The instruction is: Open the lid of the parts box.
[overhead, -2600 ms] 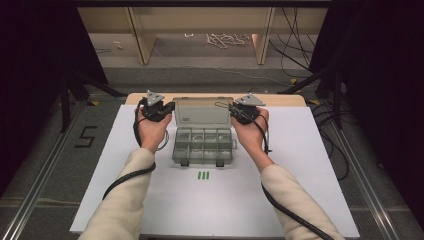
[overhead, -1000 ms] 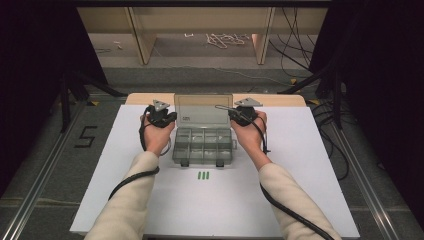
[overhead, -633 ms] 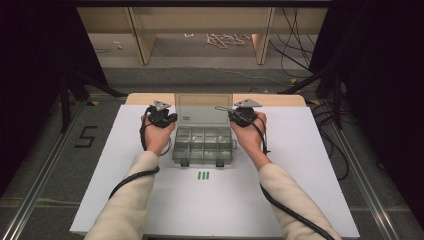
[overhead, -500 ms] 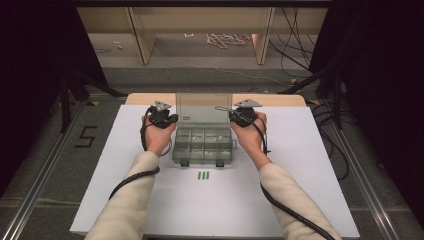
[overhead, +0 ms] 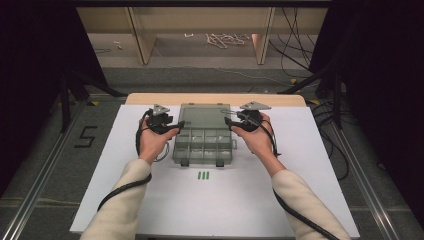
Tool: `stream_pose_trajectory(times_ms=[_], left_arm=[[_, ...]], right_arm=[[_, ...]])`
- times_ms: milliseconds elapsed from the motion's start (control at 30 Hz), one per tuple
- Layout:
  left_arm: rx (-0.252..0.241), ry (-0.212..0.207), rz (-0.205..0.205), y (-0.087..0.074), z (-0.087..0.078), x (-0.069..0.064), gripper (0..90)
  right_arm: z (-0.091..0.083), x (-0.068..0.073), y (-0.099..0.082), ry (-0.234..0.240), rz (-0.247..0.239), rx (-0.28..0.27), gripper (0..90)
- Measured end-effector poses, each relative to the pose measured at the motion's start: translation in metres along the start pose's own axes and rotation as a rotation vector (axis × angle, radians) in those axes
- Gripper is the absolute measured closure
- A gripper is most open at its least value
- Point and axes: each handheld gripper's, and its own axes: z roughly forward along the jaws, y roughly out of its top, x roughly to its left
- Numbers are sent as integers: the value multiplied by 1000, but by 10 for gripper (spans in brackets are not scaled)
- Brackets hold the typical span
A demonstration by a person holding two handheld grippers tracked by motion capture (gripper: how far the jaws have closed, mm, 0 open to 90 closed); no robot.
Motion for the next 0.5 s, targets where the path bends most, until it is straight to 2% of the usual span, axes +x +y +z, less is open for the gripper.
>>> stream_pose_trajectory(times_ms=[67,167,200,300,400,500], left_arm=[[-10,-11,10,-1,-6,-5,303],[-22,-18,32,-2,-14,-13,249],[-23,-27,44,-4,-17,-15,240],[-31,-55,32,-9,-22,-22,233],[-23,-55,72,-14,-31,-26,231],[-31,-63,61,-19,-39,-30,238]], right_arm=[[-5,0,-2,14,-23,-11,357],[-15,3,-3,39,-57,-19,329],[-18,3,-4,42,-74,-31,322],[-28,6,-7,58,-92,-36,312],[-38,5,-11,84,-88,-40,305],[-49,3,-15,95,-87,-51,302]])
